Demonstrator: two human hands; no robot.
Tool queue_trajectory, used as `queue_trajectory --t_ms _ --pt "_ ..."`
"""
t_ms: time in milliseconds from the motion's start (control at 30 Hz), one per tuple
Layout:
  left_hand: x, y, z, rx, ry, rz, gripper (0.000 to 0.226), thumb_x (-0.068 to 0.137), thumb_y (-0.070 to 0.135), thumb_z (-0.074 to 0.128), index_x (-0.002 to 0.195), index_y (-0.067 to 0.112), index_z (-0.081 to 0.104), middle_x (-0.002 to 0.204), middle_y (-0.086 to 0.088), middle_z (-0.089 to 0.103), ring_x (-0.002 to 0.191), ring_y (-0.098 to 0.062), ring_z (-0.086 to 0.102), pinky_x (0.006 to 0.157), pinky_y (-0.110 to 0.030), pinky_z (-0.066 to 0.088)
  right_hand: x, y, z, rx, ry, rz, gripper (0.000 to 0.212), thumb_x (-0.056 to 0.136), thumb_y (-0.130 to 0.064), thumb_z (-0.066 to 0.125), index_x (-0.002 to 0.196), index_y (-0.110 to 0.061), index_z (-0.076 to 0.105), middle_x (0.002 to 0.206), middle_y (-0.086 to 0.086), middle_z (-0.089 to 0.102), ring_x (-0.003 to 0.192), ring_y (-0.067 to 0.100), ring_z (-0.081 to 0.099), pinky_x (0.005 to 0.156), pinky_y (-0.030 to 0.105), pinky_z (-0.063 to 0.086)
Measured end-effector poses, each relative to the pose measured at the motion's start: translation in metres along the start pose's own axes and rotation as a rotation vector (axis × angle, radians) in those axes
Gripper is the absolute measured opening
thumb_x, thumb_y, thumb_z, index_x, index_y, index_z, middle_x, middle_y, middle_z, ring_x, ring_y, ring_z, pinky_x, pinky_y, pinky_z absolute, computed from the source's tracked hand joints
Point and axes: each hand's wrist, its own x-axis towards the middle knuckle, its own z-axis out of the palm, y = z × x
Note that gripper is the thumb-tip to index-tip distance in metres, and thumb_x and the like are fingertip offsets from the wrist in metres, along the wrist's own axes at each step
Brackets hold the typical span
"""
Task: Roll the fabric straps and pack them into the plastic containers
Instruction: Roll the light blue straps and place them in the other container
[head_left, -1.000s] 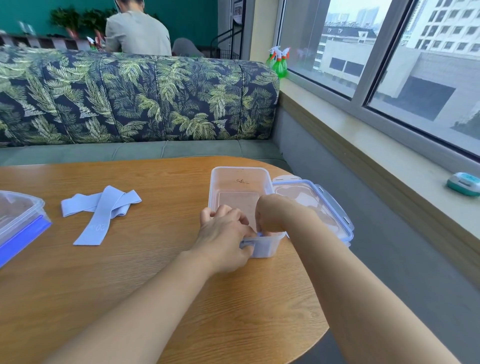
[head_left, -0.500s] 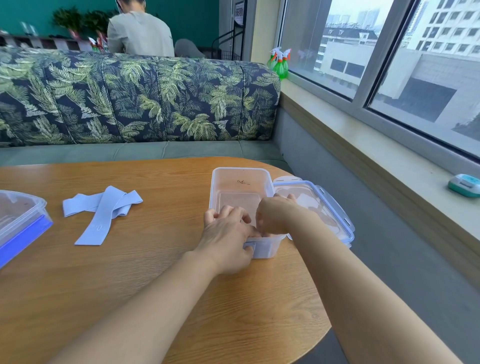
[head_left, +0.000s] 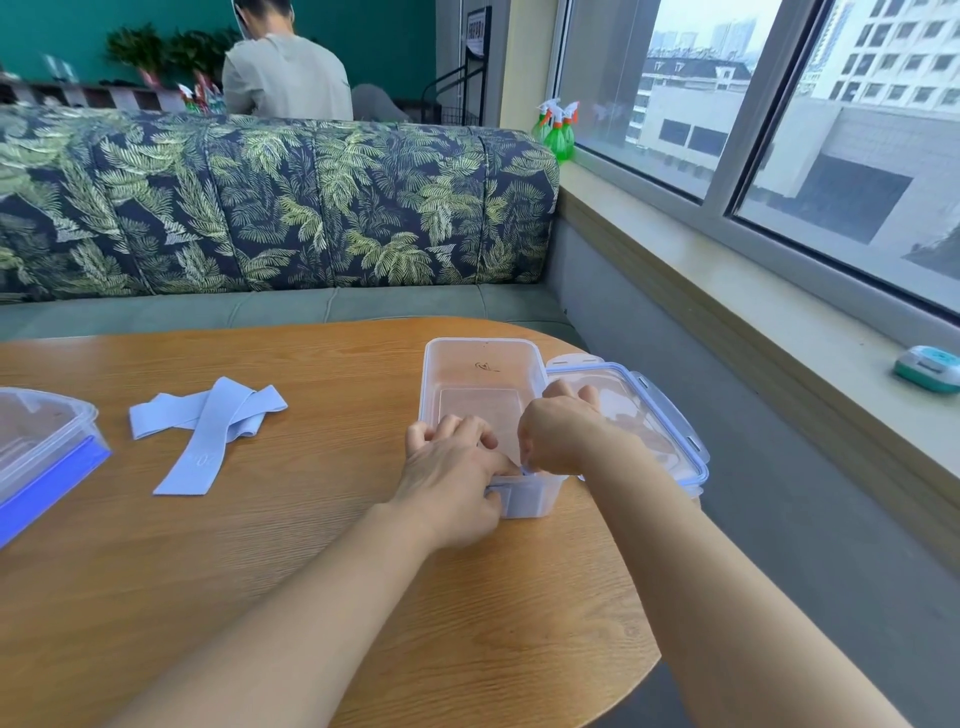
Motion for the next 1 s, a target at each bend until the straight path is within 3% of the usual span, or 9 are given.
queue_trajectory --t_ms 100,600,800,1000 --pt "0.000 0.000 0.000 0.012 -0.005 0.001 0.039 0.089 0.029 0.052 0.124 0.046 0.058 0.126 0.012 0.036 0.124 -0.011 0.027 0.101 -0.035 0.008 0.000 -0.001 0.000 -0.008 0.005 0.005 0.026 0.085 -0.028 0.067 0.109 -0.018 0.068 0.113 0.009 0.060 0.127 0.027 0.029 0.104 0.049 0.021" --pt "0.001 0.003 -0.003 -0.013 -0.016 0.027 0.034 0.092 0.030 0.049 0.122 0.041 0.061 0.128 0.011 0.036 0.126 -0.011 0.025 0.098 -0.033 0.009 -0.011 0.005 -0.005 0.118 0.010 0.044 0.020 0.083 -0.030 0.069 0.102 -0.023 0.073 0.107 0.003 0.063 0.122 0.025 0.030 0.103 0.049 0.024" --pt "0.002 0.005 -0.005 -0.037 0.002 0.024 0.032 0.092 0.030 0.050 0.120 0.041 0.063 0.129 0.013 0.037 0.126 -0.010 0.025 0.102 -0.034 0.009 -0.010 0.007 -0.004 0.140 0.024 0.039 0.020 0.087 -0.029 0.065 0.104 -0.023 0.072 0.107 0.003 0.063 0.120 0.025 0.033 0.096 0.045 0.026" --pt "0.005 0.001 -0.009 -0.091 0.069 -0.007 0.032 0.092 0.026 0.050 0.115 0.043 0.065 0.124 0.015 0.039 0.126 -0.008 0.026 0.096 -0.030 0.008 -0.010 0.008 -0.011 0.145 0.008 0.037 0.017 0.089 -0.029 0.064 0.103 -0.029 0.073 0.108 0.002 0.063 0.121 0.024 0.034 0.102 0.047 0.026"
